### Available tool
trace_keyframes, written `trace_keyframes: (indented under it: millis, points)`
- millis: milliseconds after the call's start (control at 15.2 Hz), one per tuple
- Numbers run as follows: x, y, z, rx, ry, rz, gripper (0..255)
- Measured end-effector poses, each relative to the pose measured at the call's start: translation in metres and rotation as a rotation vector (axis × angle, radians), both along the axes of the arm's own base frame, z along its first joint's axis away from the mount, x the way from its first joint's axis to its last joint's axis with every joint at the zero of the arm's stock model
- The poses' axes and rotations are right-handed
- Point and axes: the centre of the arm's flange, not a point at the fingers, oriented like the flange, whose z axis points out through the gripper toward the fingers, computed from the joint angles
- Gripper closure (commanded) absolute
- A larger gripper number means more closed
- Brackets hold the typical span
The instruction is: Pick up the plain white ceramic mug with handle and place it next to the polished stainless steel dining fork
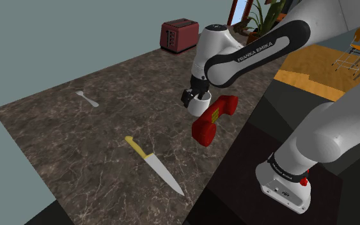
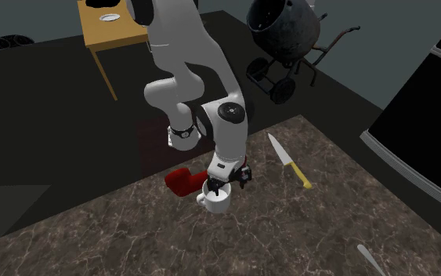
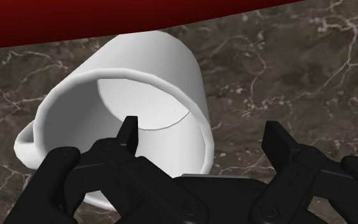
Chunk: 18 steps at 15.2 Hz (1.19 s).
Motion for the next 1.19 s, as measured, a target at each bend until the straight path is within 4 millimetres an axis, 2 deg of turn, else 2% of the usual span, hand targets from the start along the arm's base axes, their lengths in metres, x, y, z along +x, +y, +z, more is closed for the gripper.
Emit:
trace_keyframes:
  millis: [132, 198, 858, 1188]
  points:
    - [0.000, 0.000, 0.000, 0.000, 0.000, 0.000, 0]
    - [0.000, 0.000, 0.000, 0.000, 0.000, 0.000, 255]
    - [0.000, 0.000, 0.000, 0.000, 0.000, 0.000, 255]
    - [0.000, -0.001, 0.020, 0.000, 0.000, 0.000, 255]
